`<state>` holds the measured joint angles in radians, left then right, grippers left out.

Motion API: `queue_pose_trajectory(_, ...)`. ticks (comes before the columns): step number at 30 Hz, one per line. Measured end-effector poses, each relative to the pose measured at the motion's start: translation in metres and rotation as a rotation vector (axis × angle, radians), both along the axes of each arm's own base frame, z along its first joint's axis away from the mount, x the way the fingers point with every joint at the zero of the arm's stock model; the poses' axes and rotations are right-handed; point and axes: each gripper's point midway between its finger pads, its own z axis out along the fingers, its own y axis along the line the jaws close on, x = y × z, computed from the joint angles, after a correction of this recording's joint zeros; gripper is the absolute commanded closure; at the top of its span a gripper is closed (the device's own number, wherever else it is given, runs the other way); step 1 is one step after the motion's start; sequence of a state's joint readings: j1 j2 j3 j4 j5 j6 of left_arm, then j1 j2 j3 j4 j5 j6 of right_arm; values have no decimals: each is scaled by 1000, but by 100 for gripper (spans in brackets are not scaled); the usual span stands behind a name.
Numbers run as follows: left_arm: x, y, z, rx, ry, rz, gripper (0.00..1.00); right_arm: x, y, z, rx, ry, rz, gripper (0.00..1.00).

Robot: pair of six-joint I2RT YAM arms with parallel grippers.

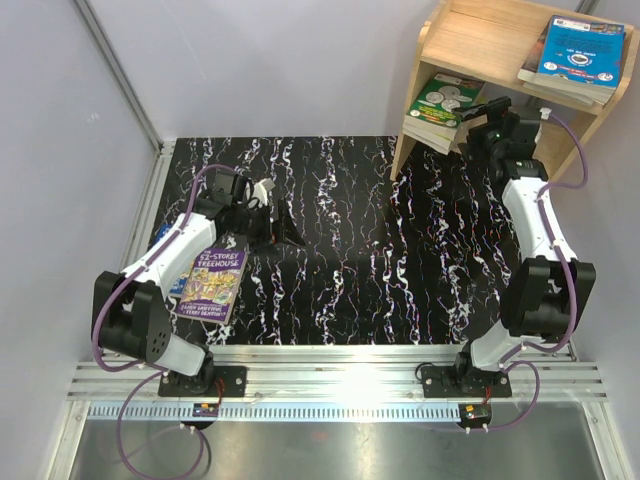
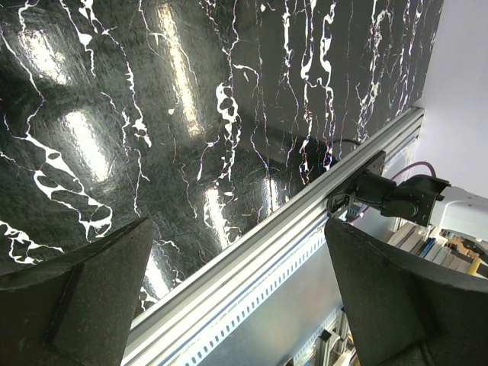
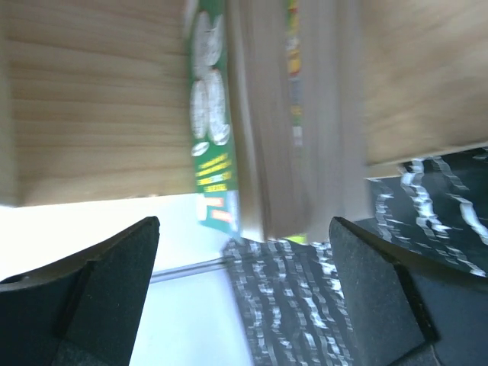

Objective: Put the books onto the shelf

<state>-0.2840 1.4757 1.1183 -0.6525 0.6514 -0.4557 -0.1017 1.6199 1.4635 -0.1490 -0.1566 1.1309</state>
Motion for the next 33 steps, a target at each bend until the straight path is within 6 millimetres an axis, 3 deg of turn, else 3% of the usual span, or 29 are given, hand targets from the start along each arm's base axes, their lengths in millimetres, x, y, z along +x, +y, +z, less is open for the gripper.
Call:
queue_pose_trajectory(6,0,2,-2,15,1,6,1,-15,-11,-21,-80,128,-28,0)
queue_pose_trajectory(10,7,25,-9,152,7,84,1,-36,0,-40,-125,188,14,0)
queue_pose_trajectory(13,15,58,-18,328,7,183,1,-61,44,-55,-173,227,124,0)
queue_pose_trajectory(17,15,111,-41,617,69,291,1,-115,140,-85,-203,261,377,1)
queue_pose_trajectory(19,12,131,-58,747,121,305,1,-139,163,-107,-208,306,457,0)
queue_pose_trajectory(23,5,160,-93,952,224,269,1,-158,161,-138,-215,393,474,0)
queue_pose_trajectory(25,3,169,-106,1016,253,245,1,-163,157,-142,-218,411,472,0)
queue_pose_trajectory(32,-2,178,-127,1080,298,188,6,-180,152,-117,-224,343,474,0)
queue_pose_trajectory(33,-2,177,-130,1079,300,181,17,-181,151,-113,-226,330,474,0)
